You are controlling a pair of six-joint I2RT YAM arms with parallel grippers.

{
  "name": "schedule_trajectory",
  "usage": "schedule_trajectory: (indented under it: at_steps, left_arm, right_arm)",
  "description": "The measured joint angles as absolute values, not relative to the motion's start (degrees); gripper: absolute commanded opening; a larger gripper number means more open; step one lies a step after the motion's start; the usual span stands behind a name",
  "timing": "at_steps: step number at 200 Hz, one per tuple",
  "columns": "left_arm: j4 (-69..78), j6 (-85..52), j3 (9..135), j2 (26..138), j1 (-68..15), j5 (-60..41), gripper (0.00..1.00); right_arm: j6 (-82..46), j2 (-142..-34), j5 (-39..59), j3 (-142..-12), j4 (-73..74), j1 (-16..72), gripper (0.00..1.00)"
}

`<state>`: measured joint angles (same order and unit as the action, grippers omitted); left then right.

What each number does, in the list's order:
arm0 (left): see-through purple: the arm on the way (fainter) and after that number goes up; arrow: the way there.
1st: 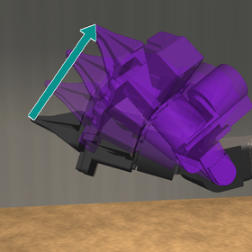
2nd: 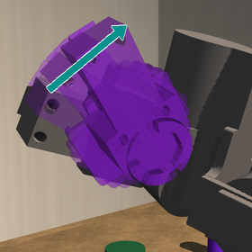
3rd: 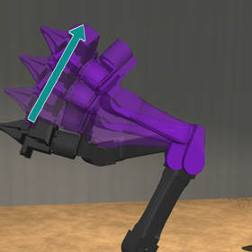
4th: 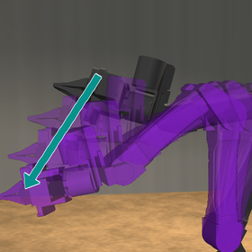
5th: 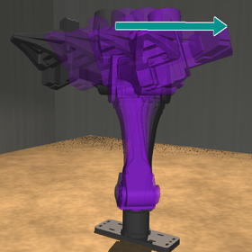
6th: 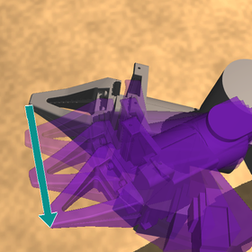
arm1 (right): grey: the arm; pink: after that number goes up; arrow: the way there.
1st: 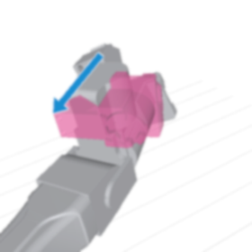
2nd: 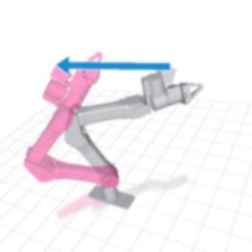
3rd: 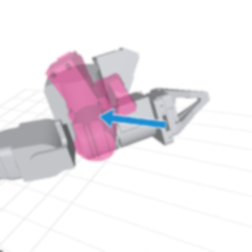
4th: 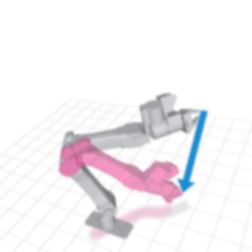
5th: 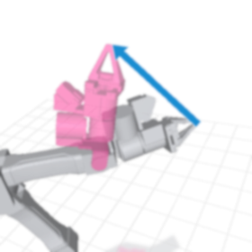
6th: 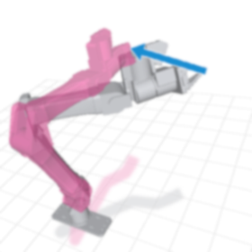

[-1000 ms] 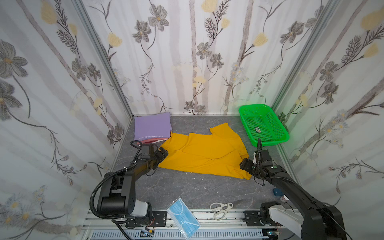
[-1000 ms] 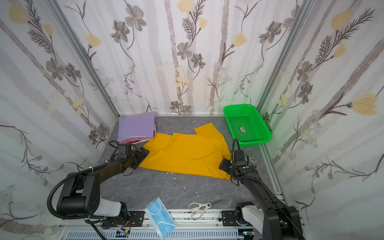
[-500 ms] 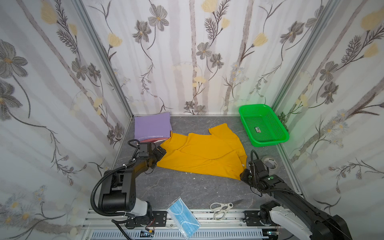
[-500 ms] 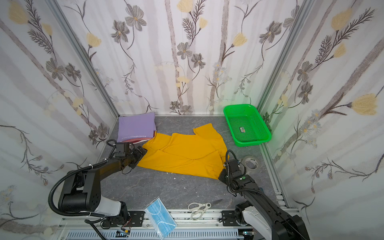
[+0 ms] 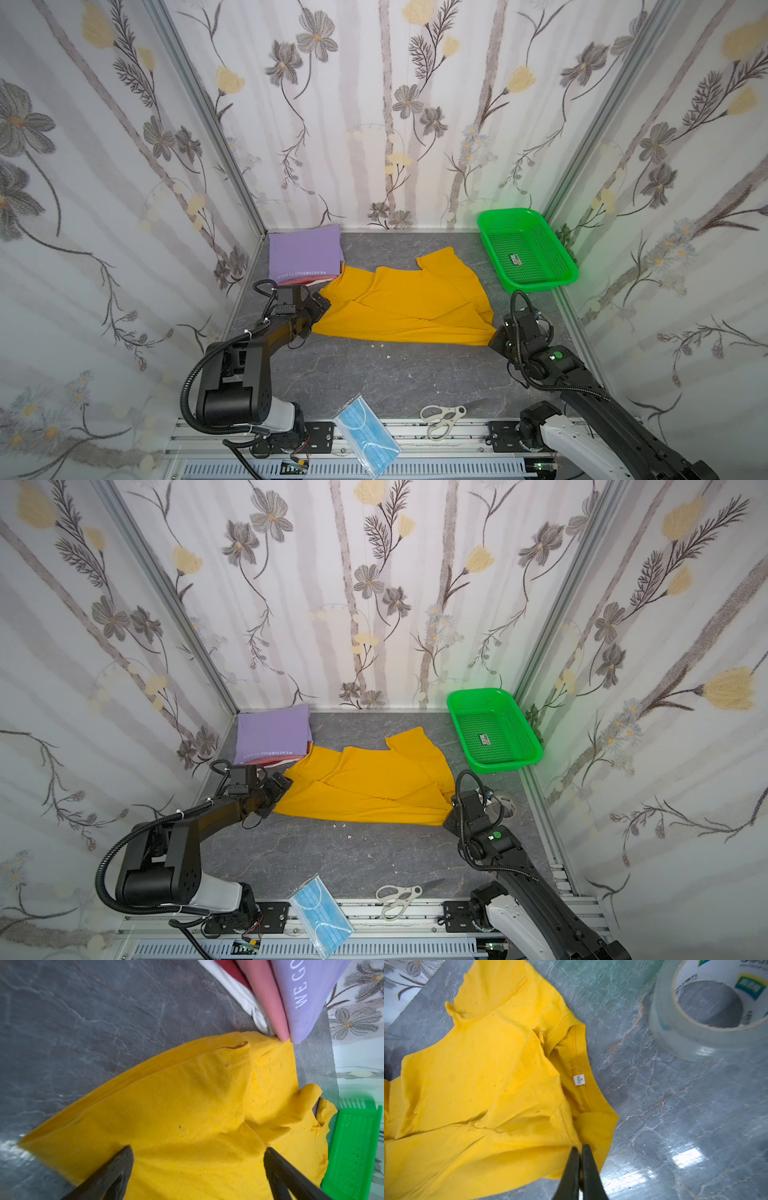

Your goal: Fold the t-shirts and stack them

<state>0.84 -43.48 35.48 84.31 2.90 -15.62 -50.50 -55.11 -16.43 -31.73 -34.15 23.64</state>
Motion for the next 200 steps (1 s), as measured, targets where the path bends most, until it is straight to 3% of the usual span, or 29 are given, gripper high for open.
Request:
schedule_trajectory:
  at_steps: [22, 35, 81, 144, 172, 200]
  left_arm:
    - [-0.30, -43.48, 35.40, 83.66, 3.03, -15.03, 1.00]
    - [-0.80, -43.48, 35.29, 83.33, 3.09, -14.76, 1.00]
    - [-1.32, -43.48, 35.31, 83.07, 3.09, -14.66, 1.00]
    - [-1.50, -43.48, 35.16, 82.89, 3.11, -14.83, 1.00]
    - [-2.57, -43.48, 34.59, 81.67, 3.05, -15.00, 1.00]
    - [-4.45, -43.53, 33.50, 79.50, 1.45, -15.11, 1.00]
  right_arm:
    - [-50.19, -55.20, -19.59, -34.68, -37.08, 24.58, 0.82]
    - [-49.30, -55.68, -19.94, -36.23, -37.65, 25.17, 0.89]
    - [-46.81, -61.67, -11.62, -32.32, -33.39, 27.38, 0.93]
    - [-47.11, -76.23, 6.20, -28.88, -11.94, 32.01, 1.00]
    - [-50.92, -78.19, 4.08, -27.86, -8.64, 32.16, 1.00]
    - [-58.59, -68.27, -3.88, -21.50, -10.31, 31.86, 1.00]
